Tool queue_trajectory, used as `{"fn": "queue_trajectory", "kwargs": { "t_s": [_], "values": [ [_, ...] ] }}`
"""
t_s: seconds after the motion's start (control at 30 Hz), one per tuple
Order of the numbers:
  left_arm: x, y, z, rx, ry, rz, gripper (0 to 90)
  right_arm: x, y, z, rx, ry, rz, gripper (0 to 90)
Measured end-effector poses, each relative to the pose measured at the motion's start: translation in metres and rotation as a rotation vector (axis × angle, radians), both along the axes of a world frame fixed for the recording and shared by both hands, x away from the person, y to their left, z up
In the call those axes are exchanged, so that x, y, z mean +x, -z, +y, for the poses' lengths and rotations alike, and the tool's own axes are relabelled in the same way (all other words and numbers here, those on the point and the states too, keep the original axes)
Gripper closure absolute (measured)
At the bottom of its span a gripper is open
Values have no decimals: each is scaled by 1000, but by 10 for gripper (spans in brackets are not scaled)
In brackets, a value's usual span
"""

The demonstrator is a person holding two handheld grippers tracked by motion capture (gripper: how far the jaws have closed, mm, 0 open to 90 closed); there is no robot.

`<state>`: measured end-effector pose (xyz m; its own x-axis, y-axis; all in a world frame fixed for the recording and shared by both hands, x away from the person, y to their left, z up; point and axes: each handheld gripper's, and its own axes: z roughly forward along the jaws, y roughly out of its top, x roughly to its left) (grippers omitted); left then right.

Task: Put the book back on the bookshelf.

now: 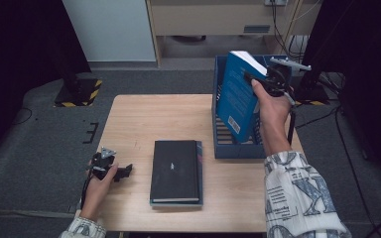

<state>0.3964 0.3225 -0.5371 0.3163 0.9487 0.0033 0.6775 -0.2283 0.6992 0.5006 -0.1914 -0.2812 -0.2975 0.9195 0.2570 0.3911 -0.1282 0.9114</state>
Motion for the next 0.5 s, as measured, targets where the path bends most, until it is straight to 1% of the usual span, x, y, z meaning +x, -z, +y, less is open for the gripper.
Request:
{"fn": "queue_trajectory", "kwargs": {
  "t_s": [0.1, 0.33, 0.4, 0.5],
  "values": [
    [0, 0, 0, 0, 1, 0, 0, 5, 1, 4, -15, 16, -7, 606],
    [1, 0, -1, 2, 5, 1, 0, 16, 9, 15, -25, 39, -11, 606],
    [1, 0, -1, 2, 5, 1, 0, 18, 11, 18, -21, 45, -12, 606],
    [1, 0, -1, 1, 5, 1, 0, 20, 15, 24, -32, 60, -28, 606]
  ]
}}
